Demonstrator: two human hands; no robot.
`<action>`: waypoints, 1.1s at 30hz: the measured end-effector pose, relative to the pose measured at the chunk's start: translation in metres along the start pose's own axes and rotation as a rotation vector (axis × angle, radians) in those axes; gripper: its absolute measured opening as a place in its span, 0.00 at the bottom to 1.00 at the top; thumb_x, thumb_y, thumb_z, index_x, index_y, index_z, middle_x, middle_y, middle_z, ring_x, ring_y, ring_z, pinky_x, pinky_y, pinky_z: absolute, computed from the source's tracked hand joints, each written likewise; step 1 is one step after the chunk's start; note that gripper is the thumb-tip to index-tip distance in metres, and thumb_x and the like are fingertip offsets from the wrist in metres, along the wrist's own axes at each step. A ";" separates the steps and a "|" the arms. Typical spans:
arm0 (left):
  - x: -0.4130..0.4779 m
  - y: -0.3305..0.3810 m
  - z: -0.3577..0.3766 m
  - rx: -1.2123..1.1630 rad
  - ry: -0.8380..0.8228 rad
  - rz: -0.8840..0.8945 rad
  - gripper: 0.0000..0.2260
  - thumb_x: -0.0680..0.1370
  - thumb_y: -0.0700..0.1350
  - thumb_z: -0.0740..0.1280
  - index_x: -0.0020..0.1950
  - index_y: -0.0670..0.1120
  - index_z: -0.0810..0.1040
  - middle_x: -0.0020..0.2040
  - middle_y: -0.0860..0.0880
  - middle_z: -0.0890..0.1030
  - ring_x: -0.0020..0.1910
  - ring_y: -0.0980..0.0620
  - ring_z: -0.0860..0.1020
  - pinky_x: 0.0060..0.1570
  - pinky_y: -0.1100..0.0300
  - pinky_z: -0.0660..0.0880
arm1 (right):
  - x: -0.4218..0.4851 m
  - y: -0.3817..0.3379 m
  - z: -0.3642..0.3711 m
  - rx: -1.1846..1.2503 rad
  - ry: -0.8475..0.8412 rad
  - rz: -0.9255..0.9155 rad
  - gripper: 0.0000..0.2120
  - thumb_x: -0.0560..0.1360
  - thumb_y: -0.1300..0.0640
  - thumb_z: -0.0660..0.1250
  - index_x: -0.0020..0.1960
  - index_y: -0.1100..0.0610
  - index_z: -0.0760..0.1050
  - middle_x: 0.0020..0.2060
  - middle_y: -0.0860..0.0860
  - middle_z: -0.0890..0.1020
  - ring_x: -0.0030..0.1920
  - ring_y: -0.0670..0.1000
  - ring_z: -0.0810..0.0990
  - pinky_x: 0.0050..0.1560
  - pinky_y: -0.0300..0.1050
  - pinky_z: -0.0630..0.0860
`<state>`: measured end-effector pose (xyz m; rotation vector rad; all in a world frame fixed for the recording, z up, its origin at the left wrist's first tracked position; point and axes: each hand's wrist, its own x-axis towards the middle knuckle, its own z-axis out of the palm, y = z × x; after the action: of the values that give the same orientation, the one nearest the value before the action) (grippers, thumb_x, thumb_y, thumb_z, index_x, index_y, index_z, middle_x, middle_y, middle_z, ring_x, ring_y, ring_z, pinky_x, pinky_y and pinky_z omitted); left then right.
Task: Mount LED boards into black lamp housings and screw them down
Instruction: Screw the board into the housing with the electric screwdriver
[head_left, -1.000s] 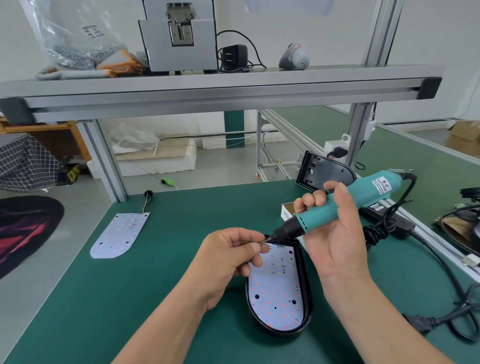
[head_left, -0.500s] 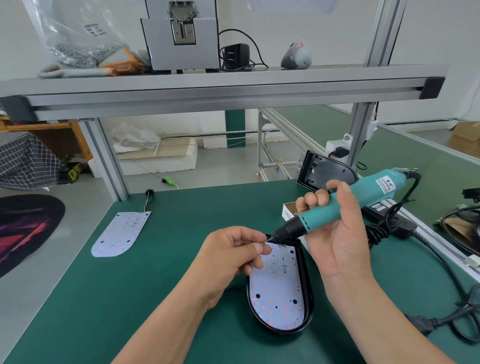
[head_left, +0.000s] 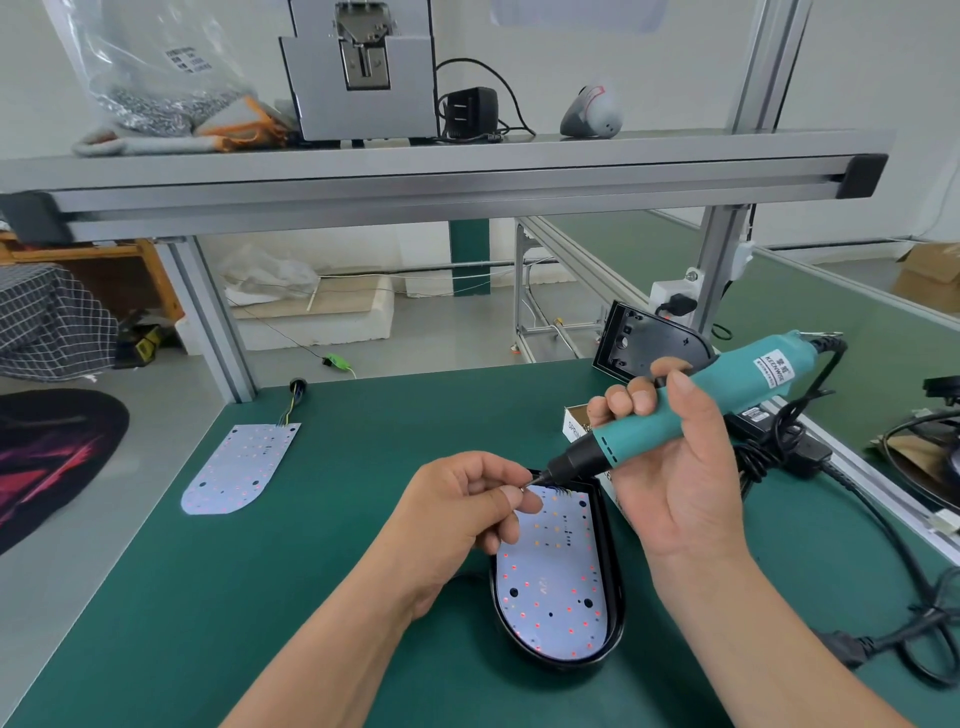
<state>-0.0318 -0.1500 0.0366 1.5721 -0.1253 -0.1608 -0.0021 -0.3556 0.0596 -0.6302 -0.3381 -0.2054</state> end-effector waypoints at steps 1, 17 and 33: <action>0.000 0.000 0.000 0.001 -0.001 -0.002 0.07 0.82 0.32 0.67 0.57 0.39 0.83 0.48 0.41 0.89 0.33 0.52 0.78 0.32 0.63 0.74 | -0.001 0.000 0.000 -0.002 -0.011 -0.003 0.05 0.84 0.57 0.61 0.53 0.52 0.76 0.37 0.49 0.74 0.41 0.51 0.75 0.57 0.49 0.77; -0.001 0.001 -0.001 0.006 -0.014 0.003 0.07 0.82 0.33 0.67 0.57 0.40 0.82 0.48 0.42 0.89 0.32 0.53 0.77 0.33 0.63 0.74 | -0.001 0.000 0.002 0.046 0.026 -0.002 0.05 0.82 0.57 0.62 0.52 0.52 0.77 0.36 0.49 0.74 0.40 0.51 0.75 0.58 0.49 0.79; -0.001 0.001 0.000 0.043 -0.004 0.021 0.06 0.82 0.32 0.68 0.56 0.40 0.82 0.47 0.42 0.89 0.33 0.52 0.79 0.34 0.63 0.75 | -0.001 0.001 0.003 0.022 0.043 0.011 0.02 0.82 0.57 0.64 0.52 0.53 0.76 0.37 0.49 0.73 0.40 0.51 0.75 0.56 0.49 0.79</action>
<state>-0.0324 -0.1496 0.0376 1.6126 -0.1491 -0.1456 -0.0032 -0.3532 0.0608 -0.6046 -0.2953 -0.2042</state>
